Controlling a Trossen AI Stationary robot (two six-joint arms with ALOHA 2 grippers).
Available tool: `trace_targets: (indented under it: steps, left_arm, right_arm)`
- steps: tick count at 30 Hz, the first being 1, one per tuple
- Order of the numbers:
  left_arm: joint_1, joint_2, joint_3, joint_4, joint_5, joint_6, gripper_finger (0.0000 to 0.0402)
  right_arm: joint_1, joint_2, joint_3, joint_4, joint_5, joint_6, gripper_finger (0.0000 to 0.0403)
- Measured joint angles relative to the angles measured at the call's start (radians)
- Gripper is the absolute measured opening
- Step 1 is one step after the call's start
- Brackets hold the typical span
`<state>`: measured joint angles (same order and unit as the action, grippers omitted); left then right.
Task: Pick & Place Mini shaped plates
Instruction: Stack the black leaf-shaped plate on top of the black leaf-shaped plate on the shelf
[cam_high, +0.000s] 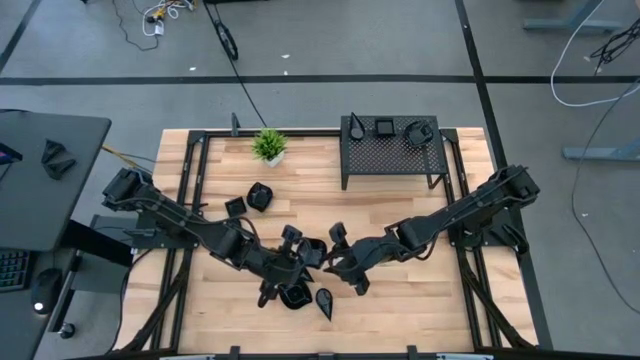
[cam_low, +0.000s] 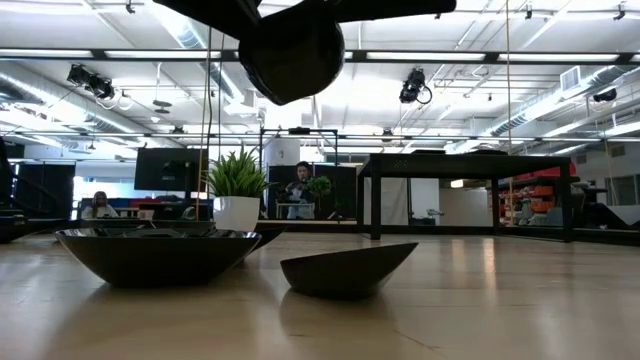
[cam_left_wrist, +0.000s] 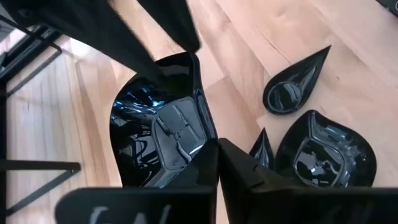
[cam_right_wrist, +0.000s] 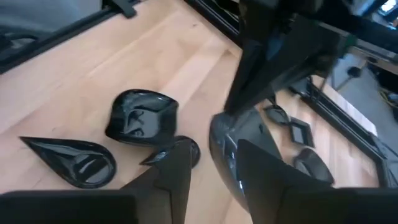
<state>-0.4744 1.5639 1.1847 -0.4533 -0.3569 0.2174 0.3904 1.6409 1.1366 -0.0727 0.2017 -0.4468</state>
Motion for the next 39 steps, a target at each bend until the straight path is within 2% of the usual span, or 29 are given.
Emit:
trace_targets:
  steps: [8,19,22,28,35,37,39]
  left_arm:
    - [0.0,0.0,0.0,0.035,-0.008,0.013,0.0012]
    - [0.0,0.001,0.0,0.038,-0.05,0.016,0.0034]
    - [0.0,0.001,0.001,0.05,-0.057,0.031,0.0056]
    - [0.007,0.001,0.001,0.133,-0.044,0.068,0.0128]
    - [0.005,-0.019,0.001,0.174,-0.059,0.082,0.0197]
    - [0.004,-0.031,0.001,0.143,-0.087,0.058,0.0207]
    - [0.003,-0.039,0.001,0.087,-0.113,0.006,0.0211]
  right_arm:
    - [-0.001,0.0,0.0,-0.009,-0.009,-0.007,0.011]
    - [-0.001,0.0,0.0,-0.011,-0.011,-0.018,0.0021]
    - [0.0,0.001,0.0,-0.014,-0.012,-0.044,0.0005]
    - [-0.001,0.001,0.0,-0.014,-0.011,-0.04,0.0008]
    - [-0.001,0.001,0.0,-0.132,-0.003,0.019,0.0005]
    - [0.011,-0.008,0.0,-0.2,0.048,0.022,0.0005]
    - [0.026,-0.042,-0.001,-0.284,0.143,0.02,0.0005]
